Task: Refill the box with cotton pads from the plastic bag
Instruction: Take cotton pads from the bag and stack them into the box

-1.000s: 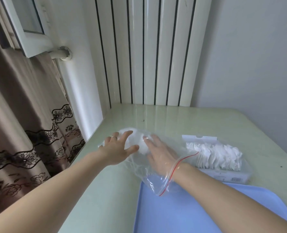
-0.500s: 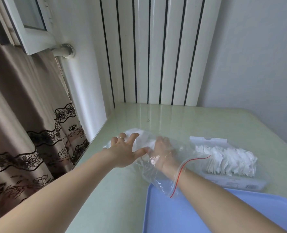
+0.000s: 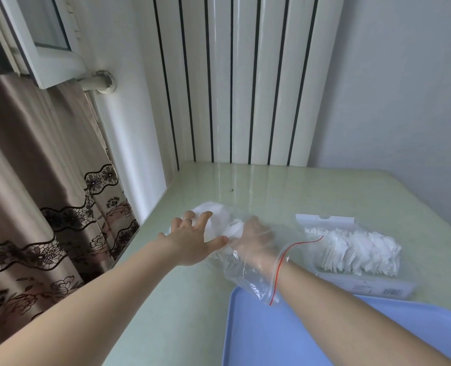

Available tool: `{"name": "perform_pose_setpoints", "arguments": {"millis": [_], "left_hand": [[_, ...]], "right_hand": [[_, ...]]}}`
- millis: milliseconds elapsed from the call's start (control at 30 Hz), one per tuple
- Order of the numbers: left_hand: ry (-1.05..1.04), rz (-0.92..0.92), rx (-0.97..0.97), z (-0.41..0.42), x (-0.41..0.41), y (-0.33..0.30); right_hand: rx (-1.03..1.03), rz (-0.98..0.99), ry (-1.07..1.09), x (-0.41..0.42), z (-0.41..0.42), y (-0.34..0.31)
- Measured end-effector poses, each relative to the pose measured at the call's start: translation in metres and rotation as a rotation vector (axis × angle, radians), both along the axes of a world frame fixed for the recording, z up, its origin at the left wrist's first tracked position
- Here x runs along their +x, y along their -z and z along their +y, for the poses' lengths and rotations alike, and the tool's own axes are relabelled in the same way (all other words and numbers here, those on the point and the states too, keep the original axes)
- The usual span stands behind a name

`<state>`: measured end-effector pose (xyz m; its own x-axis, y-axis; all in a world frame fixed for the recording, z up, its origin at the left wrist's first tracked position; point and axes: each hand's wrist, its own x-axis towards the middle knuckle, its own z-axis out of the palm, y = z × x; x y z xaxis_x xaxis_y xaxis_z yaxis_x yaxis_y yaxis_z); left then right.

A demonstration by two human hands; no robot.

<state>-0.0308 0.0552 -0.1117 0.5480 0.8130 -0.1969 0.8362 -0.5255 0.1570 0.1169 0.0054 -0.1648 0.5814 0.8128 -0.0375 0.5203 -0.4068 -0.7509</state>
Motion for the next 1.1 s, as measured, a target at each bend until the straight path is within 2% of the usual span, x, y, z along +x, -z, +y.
{"name": "perform_pose_setpoints", "arguments": {"millis": [67,300,367,433,500,667,767,833,967,1100], "left_hand": [[-0.002,0.011,0.014,-0.001,0.001,-0.002],[-0.025,0.047,0.056,-0.005,0.002,-0.012],[-0.010,0.033,0.119,-0.011,0.005,-0.019],[0.025,-0.008,0.193,-0.020,0.011,-0.028],[0.076,-0.050,0.230,-0.032,0.019,-0.037],[0.312,-0.279,0.202,-0.081,0.046,-0.068],[0.470,-0.376,0.125,-0.119,0.056,-0.085],[0.559,-0.360,0.124,-0.141,0.062,-0.090],[0.648,-0.207,0.292,-0.163,0.078,-0.083],[0.582,-0.296,0.307,-0.166,0.088,-0.074]], "right_hand": [[-0.084,-0.049,0.010,0.003,-0.009,-0.013],[-0.013,0.232,-0.143,0.009,-0.057,-0.045],[-0.020,0.384,-0.216,0.011,-0.085,-0.057],[-0.030,0.523,-0.285,0.015,-0.115,-0.070],[-0.059,0.568,-0.349,0.022,-0.140,-0.080],[-0.183,0.539,-0.412,0.052,-0.198,-0.110],[-0.104,0.543,-0.226,0.080,-0.217,-0.119],[0.018,0.641,-0.128,0.090,-0.223,-0.120],[0.125,0.774,-0.195,0.085,-0.225,-0.120],[0.139,0.784,-0.265,0.072,-0.224,-0.124]]}}
